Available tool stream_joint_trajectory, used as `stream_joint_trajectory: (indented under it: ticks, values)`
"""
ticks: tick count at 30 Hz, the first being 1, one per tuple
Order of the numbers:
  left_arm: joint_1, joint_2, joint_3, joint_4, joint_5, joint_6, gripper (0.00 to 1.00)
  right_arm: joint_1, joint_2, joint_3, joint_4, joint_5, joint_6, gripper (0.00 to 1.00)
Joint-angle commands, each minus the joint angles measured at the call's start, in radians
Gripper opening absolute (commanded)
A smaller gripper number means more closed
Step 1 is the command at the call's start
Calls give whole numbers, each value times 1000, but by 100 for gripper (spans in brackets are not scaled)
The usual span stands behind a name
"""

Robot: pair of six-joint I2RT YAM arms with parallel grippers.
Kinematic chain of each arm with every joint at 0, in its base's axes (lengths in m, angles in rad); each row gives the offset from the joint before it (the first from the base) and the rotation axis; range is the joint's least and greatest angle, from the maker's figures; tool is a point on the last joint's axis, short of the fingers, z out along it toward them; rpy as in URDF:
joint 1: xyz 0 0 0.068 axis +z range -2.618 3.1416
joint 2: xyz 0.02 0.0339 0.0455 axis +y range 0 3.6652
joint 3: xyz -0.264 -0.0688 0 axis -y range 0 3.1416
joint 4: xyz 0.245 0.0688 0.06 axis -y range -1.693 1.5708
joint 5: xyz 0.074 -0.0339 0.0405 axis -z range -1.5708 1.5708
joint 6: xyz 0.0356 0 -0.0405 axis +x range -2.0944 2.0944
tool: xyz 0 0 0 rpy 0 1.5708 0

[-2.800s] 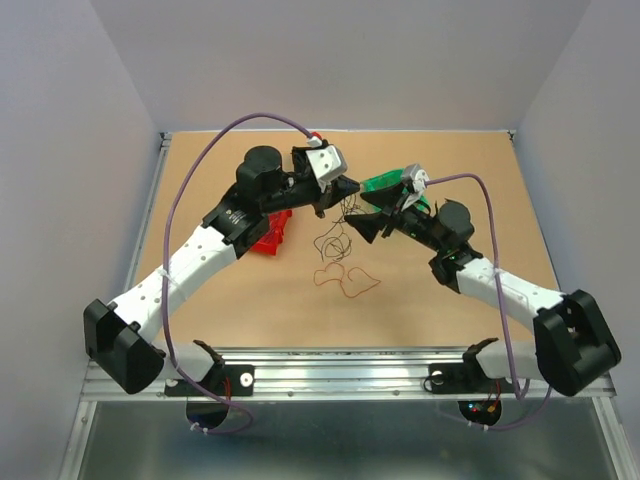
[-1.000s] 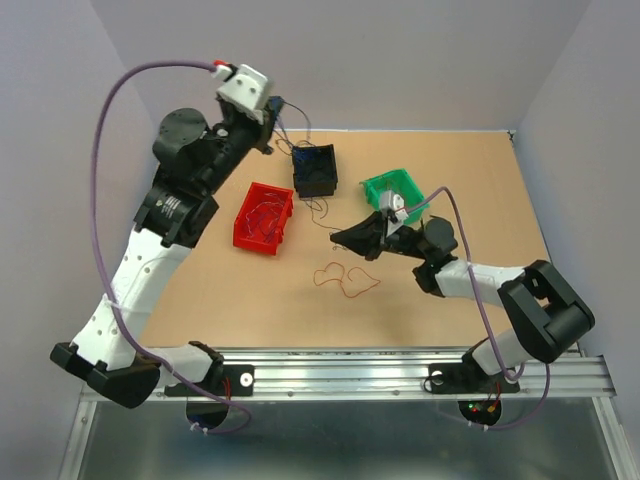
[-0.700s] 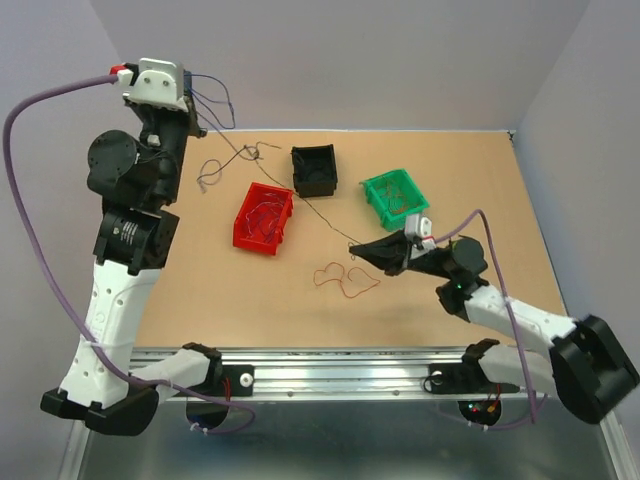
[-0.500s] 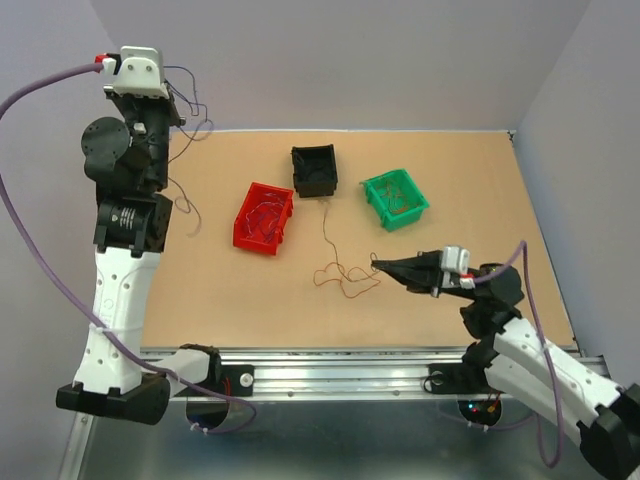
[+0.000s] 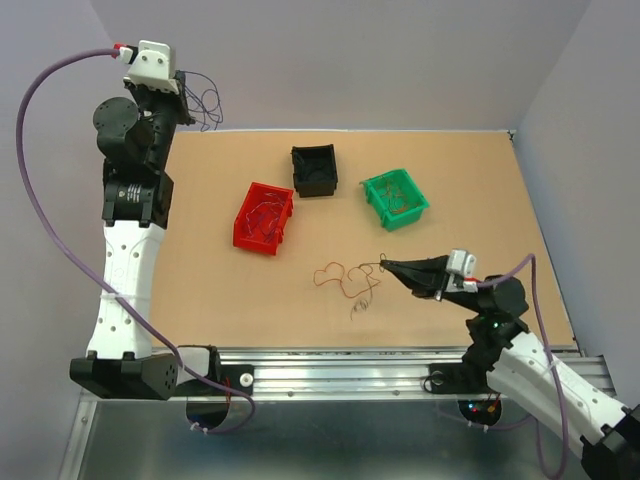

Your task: Untangle the cables

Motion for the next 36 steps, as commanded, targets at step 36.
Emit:
stream_joint_trajectory:
  ticks: [36]
  values:
    - [1, 105, -404, 212, 434, -45, 0, 6, 356, 144, -68, -45, -69, 1]
